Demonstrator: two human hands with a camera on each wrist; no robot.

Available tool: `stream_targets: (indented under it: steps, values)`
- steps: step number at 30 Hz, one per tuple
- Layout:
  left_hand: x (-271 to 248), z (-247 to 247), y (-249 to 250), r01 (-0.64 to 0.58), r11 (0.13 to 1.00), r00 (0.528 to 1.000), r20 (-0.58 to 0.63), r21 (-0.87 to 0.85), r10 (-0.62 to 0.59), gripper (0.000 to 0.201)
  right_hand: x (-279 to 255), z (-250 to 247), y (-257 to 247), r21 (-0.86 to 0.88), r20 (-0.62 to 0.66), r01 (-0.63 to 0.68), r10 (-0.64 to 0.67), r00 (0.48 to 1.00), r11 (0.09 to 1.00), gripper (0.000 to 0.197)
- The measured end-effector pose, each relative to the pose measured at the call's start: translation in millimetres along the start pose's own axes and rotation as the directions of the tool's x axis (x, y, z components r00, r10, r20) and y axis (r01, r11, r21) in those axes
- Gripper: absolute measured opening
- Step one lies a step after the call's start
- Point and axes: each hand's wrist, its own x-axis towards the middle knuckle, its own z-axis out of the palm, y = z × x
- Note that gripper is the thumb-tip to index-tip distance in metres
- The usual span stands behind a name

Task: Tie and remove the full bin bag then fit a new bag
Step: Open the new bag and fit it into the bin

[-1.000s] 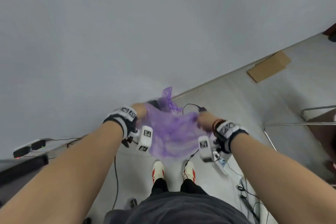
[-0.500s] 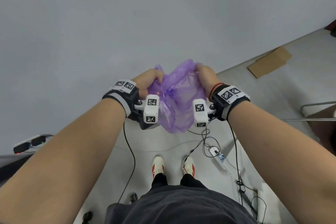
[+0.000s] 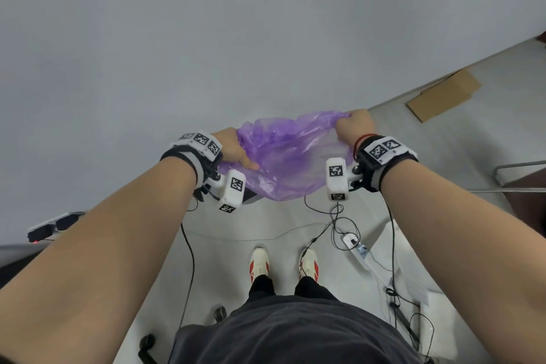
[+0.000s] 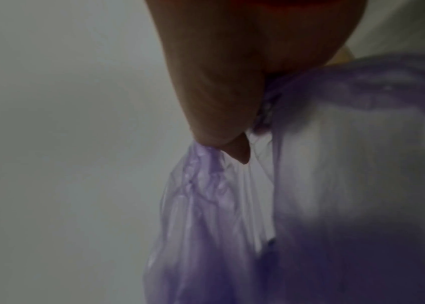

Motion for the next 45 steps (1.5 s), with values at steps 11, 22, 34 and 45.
stream_targets:
  steps: [11, 22, 34, 45]
  values:
    - [-2.7, 5.5, 21.9, -0.091, 0.528, 0.977, -0.178, -0.845, -0.116, 0.038, -19.4, 21.7, -26.4, 0.520, 0.432, -0.219, -0.032, 0.902, 0.825, 0.031]
    - [-9.6, 19.0, 18.5, -0.029, 0.736, 0.931, -0.285, -0.676, -0.226, 0.024, 9.7, 40.8, -11.3, 0.108, 0.010, 0.034, -0.035, 0.999, 0.994, 0.029]
    - [2.9, 36.6, -2.5, -0.050, 0.527, 0.891, -0.276, -0.848, -0.361, 0.013, 20.2, 43.9, 1.4, 0.381, 0.237, -0.036, -0.060, 0.970, 0.924, 0.023]
    - [1.3, 27.0, 14.5, -0.060, 0.550, 0.954, -0.211, -0.833, -0.215, 0.050, -12.4, 82.3, -44.2, 0.321, 0.461, 0.135, -0.279, 0.842, 0.937, 0.026]
